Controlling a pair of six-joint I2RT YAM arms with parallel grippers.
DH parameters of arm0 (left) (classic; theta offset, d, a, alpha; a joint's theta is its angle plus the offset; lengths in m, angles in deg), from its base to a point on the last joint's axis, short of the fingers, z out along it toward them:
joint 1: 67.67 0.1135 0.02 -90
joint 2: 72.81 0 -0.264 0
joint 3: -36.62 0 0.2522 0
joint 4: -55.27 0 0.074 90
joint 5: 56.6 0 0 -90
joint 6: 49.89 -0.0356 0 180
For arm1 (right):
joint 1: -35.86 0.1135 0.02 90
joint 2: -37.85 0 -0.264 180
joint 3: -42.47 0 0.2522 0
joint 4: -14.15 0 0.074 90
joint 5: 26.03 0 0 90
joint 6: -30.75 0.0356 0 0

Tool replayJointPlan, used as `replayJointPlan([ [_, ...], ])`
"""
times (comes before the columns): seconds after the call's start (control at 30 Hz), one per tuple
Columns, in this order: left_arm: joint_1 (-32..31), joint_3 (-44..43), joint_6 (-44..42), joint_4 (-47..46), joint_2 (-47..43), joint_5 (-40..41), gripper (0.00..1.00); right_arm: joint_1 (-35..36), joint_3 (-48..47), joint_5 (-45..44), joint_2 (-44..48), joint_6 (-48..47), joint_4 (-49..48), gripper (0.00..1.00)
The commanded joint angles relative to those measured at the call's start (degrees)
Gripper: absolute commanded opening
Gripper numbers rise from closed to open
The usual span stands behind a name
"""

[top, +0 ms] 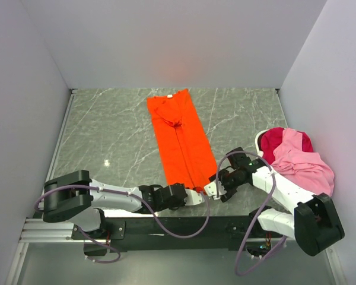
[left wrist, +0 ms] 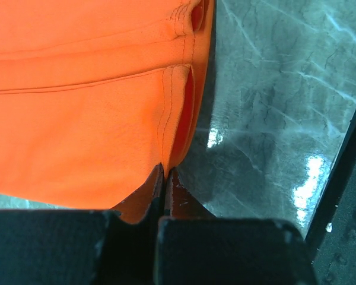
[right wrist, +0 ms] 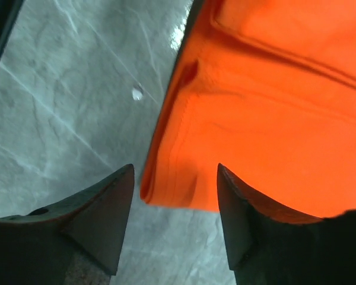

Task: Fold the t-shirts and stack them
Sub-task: Fold the tshirt

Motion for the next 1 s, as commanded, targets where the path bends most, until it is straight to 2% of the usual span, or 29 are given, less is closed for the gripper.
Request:
replayJointPlan([
  [0.0, 0.29, 0.64, 0.02, -2.77, -2.22, -2.16, 0.01, 4.36, 1.2, -2.0, -0.29, 3.83, -3.65, 0.63],
  [0.13, 0.29, 1.25, -0.15, -3.12, -2.83, -2.34, 0.01, 7.71, 3.23, -6.22, -1.25, 7.78, -8.05, 0.58],
  [0.4, 0.9, 2.48, -0.77, -3.82, -4.33, -3.31, 0.01, 9.38, 3.32, -10.35, -3.36, 12.53, -11.13, 0.47],
  [0.47, 0.9, 2.92, -1.12, -3.91, -4.85, -3.48, 0.01, 9.38, 3.67, -10.61, -3.01, 13.23, -11.39, 0.36],
  [0.5, 0.99, 3.01, -1.21, -3.82, -4.94, -3.48, 0.01, 9.3, 3.75, -10.79, -2.84, 13.59, -11.83, 0.26],
  [0.53, 0.99, 3.1, -1.21, -3.65, -5.29, -3.48, 0.01, 9.3, 3.76, -10.53, -2.57, 14.37, -11.92, 0.09],
  [0.6, 1.08, 3.27, -1.21, -3.38, -5.73, -3.75, 0.01, 9.21, 3.76, -10.09, -1.61, 14.99, -11.75, 0.0],
  [0.87, 2.57, 4.5, -3.22, -3.73, -9.33, -3.4, 0.0, 6.23, -3.53, -3.07, 0.86, 22.55, -9.64, 0.0],
  [0.97, 6.6, 3.8, -4.89, -4.35, -10.83, -4.1, 0.0, 3.5, -8.8, -1.48, -1.51, 24.4, -8.85, 0.0],
])
